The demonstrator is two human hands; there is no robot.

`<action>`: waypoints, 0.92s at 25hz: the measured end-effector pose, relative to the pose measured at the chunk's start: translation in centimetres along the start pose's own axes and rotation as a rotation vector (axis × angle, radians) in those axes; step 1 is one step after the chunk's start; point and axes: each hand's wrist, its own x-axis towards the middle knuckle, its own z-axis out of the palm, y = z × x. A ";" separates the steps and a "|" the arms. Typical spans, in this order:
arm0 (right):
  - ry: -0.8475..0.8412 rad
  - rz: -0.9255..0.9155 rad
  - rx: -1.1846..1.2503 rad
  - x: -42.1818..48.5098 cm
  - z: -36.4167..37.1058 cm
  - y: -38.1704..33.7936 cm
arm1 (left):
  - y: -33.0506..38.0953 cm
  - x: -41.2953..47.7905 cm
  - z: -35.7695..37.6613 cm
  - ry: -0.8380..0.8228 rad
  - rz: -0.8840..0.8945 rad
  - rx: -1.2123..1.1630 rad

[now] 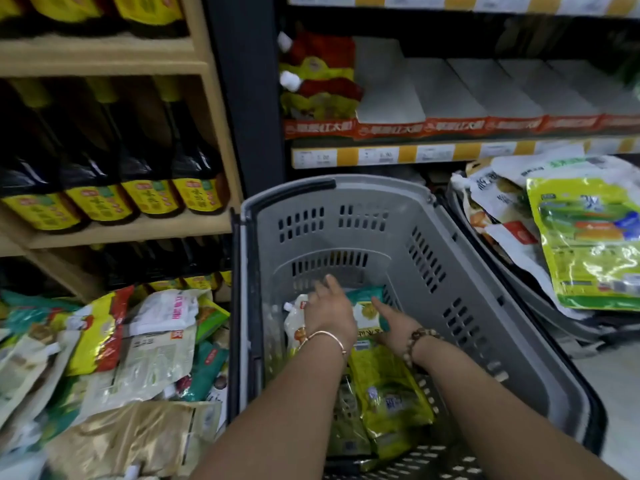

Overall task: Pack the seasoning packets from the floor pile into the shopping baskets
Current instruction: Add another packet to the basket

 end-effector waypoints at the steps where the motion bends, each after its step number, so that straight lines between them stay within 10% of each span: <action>1: 0.027 -0.020 -0.001 -0.7 -0.8 -1.0 | 0.1 -0.7 -1.7 0.065 0.038 -0.018; 8: 0.187 -0.241 0.052 -4.7 -3.7 -8.7 | -3.7 -6.1 -12.0 0.457 0.187 -0.239; 23: 0.057 -0.692 -0.008 -8.8 7.8 -27.5 | -25.4 -21.9 -12.3 0.587 -0.373 -0.238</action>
